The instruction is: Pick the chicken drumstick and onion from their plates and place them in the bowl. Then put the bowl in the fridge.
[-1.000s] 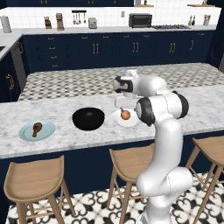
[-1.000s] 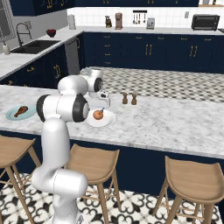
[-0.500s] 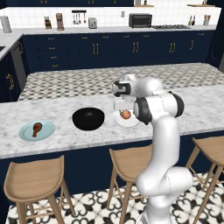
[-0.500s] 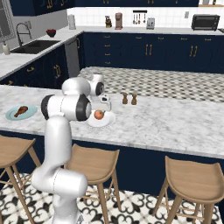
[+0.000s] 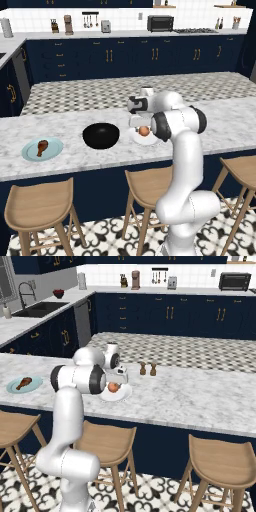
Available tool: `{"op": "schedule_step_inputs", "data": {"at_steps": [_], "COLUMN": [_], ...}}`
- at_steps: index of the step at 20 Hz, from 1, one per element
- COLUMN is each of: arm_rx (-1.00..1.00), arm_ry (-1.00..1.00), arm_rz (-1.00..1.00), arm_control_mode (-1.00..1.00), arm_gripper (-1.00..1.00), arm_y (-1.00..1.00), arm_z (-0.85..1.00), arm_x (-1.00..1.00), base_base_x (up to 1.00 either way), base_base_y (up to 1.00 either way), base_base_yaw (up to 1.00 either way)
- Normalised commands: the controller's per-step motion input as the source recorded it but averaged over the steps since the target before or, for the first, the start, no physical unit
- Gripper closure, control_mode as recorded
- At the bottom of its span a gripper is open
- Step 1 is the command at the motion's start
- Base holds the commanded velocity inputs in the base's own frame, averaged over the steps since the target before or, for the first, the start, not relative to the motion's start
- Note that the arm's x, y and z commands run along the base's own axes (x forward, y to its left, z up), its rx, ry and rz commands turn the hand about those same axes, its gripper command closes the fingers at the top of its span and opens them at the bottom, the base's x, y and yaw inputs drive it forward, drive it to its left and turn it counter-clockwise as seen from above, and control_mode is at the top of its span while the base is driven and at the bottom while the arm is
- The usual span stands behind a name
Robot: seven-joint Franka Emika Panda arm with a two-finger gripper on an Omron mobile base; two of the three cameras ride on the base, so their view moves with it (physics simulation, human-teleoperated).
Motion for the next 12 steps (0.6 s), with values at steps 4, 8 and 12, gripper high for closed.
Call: {"op": "schedule_step_inputs", "data": {"at_steps": [4, 8, 12], "arm_rx": [0.0, 0.0, 0.0], "arm_ry": [-0.02, -0.01, -0.19], "arm_rz": [0.0, 0.0, 0.0], "arm_control_mode": [-1.0, -1.0, -1.0], "arm_gripper": [-1.0, 1.0, 1.0], "arm_y": [0.0, 0.0, 0.05], "arm_z": [-0.21, -0.34, 0.15], "arm_x": [0.19, 0.05, -0.3], "base_base_x": [0.0, 0.0, 0.0], "base_base_y": [0.0, 0.0, 0.0], "base_base_yaw": [0.0, 0.0, 0.0]}}
